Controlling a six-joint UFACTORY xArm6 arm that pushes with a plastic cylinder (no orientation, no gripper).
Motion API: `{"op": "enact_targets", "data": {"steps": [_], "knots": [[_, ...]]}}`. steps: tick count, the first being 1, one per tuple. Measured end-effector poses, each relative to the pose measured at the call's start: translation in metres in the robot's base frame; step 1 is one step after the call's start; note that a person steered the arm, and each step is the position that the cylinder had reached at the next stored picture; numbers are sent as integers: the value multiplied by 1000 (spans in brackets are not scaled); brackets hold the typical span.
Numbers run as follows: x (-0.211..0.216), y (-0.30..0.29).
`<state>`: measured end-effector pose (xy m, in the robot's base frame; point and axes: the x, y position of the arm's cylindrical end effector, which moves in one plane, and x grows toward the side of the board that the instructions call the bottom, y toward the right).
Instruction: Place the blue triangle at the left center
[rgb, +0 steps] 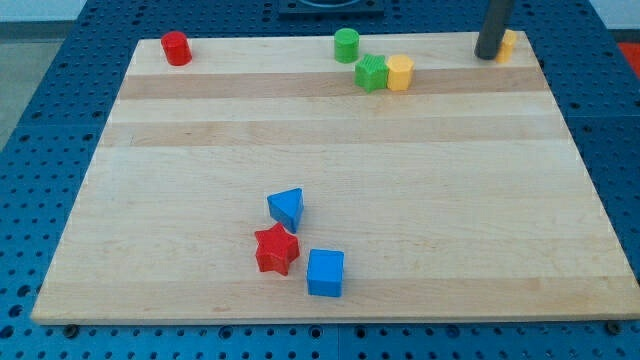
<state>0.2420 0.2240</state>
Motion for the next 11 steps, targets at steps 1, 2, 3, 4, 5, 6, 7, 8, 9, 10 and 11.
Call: {"op": "enact_targets", "data": {"steps": [1, 2, 3, 4, 5, 6, 7, 8, 9, 10, 11], "knots": [[0, -7], [4, -28], [18, -49], [44, -56], [83, -56], [126, -65], [168, -75], [210, -86], [245, -109], [278, -145], [300, -184]]}}
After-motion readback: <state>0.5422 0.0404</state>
